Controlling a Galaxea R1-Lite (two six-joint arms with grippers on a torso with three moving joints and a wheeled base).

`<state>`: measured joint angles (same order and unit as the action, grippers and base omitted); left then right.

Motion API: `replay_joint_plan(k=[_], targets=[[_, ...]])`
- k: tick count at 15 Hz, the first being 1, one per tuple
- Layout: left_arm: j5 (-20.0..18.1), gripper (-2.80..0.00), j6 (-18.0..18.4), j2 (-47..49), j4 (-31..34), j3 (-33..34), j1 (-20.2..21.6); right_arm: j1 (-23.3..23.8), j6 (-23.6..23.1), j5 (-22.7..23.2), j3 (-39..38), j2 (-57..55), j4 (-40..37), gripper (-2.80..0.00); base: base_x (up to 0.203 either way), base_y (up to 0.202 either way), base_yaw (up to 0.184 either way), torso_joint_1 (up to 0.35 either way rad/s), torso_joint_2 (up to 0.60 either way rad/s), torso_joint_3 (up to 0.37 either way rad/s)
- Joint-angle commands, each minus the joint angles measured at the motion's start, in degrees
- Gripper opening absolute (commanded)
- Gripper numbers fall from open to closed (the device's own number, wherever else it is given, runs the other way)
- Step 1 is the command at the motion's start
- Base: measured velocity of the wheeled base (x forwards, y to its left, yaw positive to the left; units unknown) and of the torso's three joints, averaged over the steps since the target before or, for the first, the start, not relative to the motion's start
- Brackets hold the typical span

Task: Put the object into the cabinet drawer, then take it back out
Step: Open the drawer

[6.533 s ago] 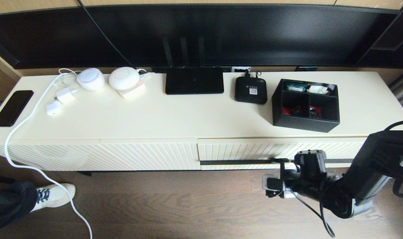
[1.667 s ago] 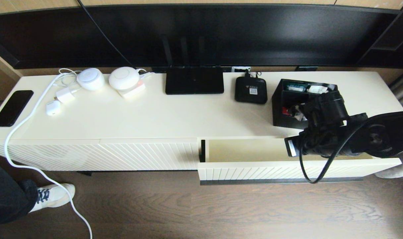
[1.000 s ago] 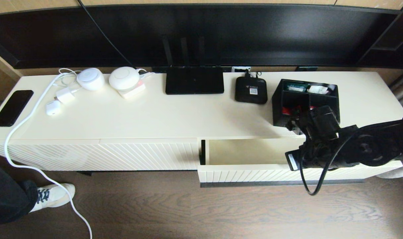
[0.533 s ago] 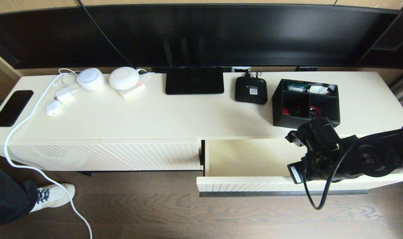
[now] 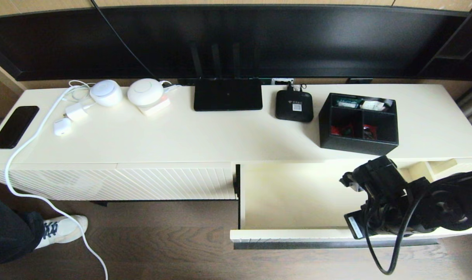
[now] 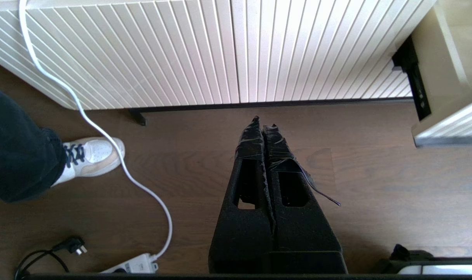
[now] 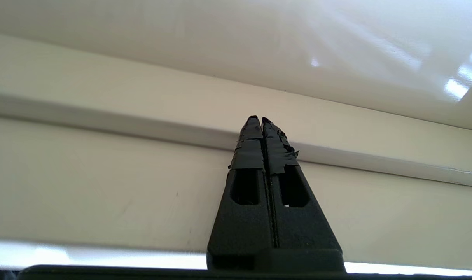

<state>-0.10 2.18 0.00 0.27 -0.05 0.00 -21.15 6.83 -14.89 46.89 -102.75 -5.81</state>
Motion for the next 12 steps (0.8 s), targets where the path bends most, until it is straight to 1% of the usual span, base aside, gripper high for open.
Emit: replay_joint_plan(k=[1,4,6,10,12], targets=[[0.01,-2.8,0.02,0.09,0.0,-0.03,0.0,-0.77,0.02,0.08,-2.74,1.71,-0.26,-2.8,0.0,0.0,0.0,0.0,0.0,0.0],[0.01,-2.8,0.02,0.09,0.0,-0.04,0.0,-1.09,0.03,0.13,-5.87,3.68,-0.26,-2.8,0.0,0.0,0.0,0.0,0.0,0.0],[0.01,-2.8,0.02,0.09,0.0,-0.04,0.0,-1.08,-0.06,0.12,-6.46,4.04,-0.17,-2.8,0.0,0.0,0.0,0.0,0.0,0.0],[0.01,-2.8,0.02,0.09,0.0,-0.04,0.0,-1.08,-0.09,-0.63,-5.21,6.78,-0.1,-2.8,0.0,0.0,0.0,0.0,0.0,0.0],[0.01,-2.8,0.02,0.09,0.0,0.05,0.0,-1.04,-0.14,-2.77,-3.26,11.13,-0.19,-2.8,0.0,0.0,0.0,0.0,0.0,0.0]])
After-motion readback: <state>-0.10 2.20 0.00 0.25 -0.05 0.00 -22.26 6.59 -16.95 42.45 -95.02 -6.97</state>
